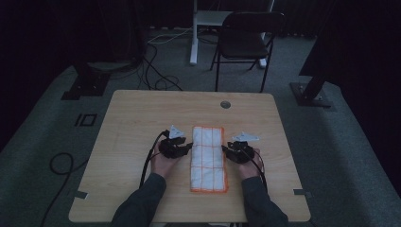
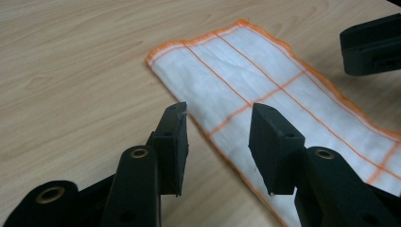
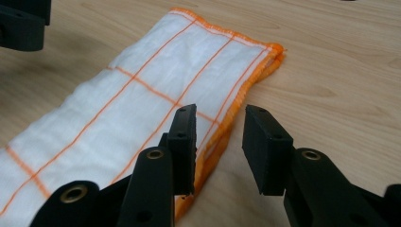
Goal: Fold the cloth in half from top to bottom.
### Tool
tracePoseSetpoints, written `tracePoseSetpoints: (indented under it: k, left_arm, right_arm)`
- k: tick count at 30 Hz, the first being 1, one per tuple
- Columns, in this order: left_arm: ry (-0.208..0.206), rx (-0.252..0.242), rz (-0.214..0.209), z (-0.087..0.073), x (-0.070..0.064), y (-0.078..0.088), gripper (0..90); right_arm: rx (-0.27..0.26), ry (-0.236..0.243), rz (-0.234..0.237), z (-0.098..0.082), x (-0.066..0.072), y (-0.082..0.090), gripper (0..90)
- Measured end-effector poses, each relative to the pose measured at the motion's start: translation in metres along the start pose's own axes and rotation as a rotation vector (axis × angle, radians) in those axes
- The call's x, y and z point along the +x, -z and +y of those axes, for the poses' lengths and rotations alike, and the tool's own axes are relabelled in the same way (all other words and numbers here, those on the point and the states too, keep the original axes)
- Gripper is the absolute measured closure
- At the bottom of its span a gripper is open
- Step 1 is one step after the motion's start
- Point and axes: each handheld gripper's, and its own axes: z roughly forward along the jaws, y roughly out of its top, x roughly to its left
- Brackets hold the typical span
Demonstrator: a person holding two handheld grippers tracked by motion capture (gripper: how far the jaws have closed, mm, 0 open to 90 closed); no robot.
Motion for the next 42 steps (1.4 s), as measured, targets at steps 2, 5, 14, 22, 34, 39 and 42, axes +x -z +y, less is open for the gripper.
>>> tracePoseSetpoints:
  k: [2,5,14,22,34,39,42]
  left_arm:
    - [0.001,0.007,0.003,0.002,0.001,-0.005,58.1]
    - [0.007,0.023,0.011,0.002,0.002,-0.013,57.8]
    - [0.039,0.048,0.036,0.009,0.007,-0.035,56.4]
    - [0.078,0.105,0.046,0.009,0.012,-0.057,55.8]
    - [0.098,0.125,0.027,0.01,0.01,-0.063,75.3]
    - [0.117,0.148,-0.009,0.013,0.012,-0.064,87.0]
    - [0.114,0.152,-0.009,0.016,0.013,-0.064,87.7]
  right_arm:
    - [0.007,-0.005,0.002,0.003,-0.001,-0.006,65.2]
    - [0.02,-0.011,0.0,0.008,-0.002,-0.015,65.1]
    - [0.041,-0.054,-0.016,0.018,-0.01,-0.037,64.6]
    - [0.081,-0.101,-0.029,0.026,-0.02,-0.058,64.0]
    - [0.099,-0.094,-0.014,0.026,-0.016,-0.064,77.4]
    - [0.093,-0.108,0.004,0.026,-0.017,-0.065,84.7]
    - [0.088,-0.107,0.001,0.027,-0.017,-0.065,85.2]
